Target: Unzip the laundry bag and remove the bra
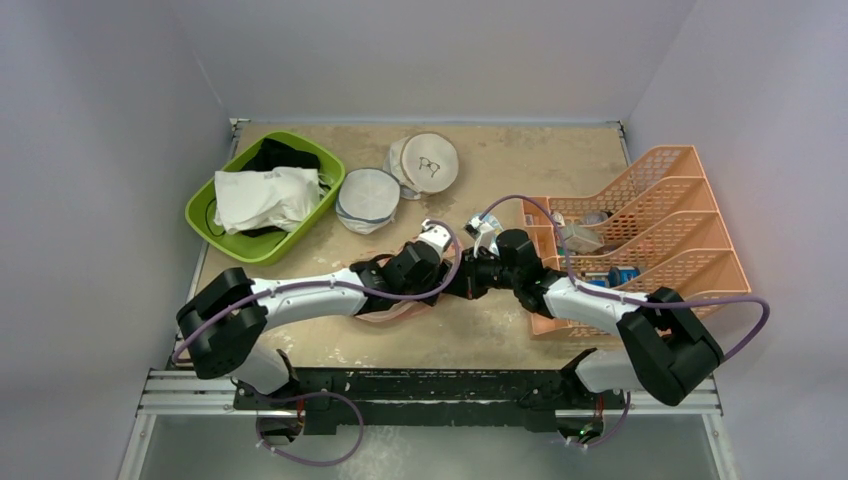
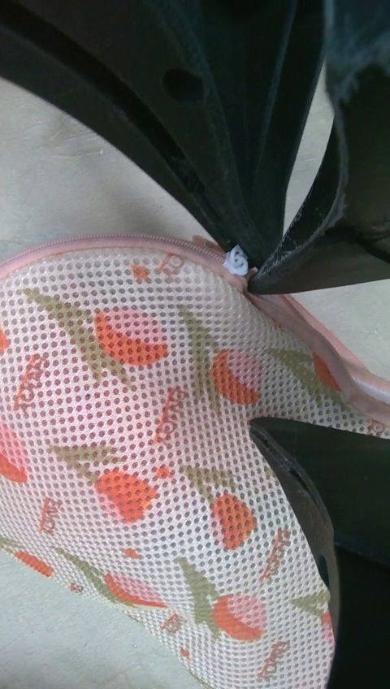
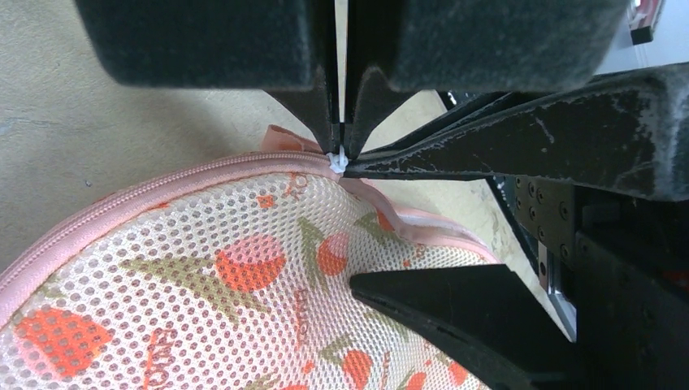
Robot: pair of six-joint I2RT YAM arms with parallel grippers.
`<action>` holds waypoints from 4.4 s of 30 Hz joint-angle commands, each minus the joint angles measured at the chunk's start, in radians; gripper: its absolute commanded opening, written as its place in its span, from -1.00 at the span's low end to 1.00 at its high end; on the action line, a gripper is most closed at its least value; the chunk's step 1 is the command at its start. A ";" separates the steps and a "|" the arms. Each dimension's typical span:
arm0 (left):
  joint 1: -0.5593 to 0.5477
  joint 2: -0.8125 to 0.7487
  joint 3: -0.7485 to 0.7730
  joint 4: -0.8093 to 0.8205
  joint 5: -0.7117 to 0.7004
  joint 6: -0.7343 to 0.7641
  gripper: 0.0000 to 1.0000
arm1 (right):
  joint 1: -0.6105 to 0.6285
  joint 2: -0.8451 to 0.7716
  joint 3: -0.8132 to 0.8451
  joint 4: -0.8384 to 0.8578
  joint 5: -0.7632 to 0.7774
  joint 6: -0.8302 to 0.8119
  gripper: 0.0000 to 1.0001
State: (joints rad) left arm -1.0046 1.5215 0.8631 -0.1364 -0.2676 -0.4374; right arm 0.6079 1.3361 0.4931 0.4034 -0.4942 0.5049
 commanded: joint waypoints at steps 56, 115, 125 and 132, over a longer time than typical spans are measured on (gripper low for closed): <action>-0.055 -0.264 -0.054 -0.138 -0.158 -0.013 -0.37 | -0.133 -0.064 -0.040 0.087 -0.146 -0.028 -1.00; -0.060 -0.426 -0.054 -0.160 -0.097 0.106 -1.00 | -0.082 -0.041 0.001 0.010 -0.087 -0.003 -1.00; -0.061 -0.574 -0.066 -0.146 -0.090 0.106 -1.00 | -0.082 -0.025 -0.016 0.061 -0.086 0.007 -1.00; -0.061 -0.649 -0.072 -0.140 -0.093 0.104 -1.00 | -0.082 -0.010 -0.008 0.083 -0.087 0.010 -1.00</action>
State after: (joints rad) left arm -1.0672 0.9234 0.7868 -0.3328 -0.3294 -0.3470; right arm 0.5285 1.3140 0.4675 0.4690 -0.6098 0.5137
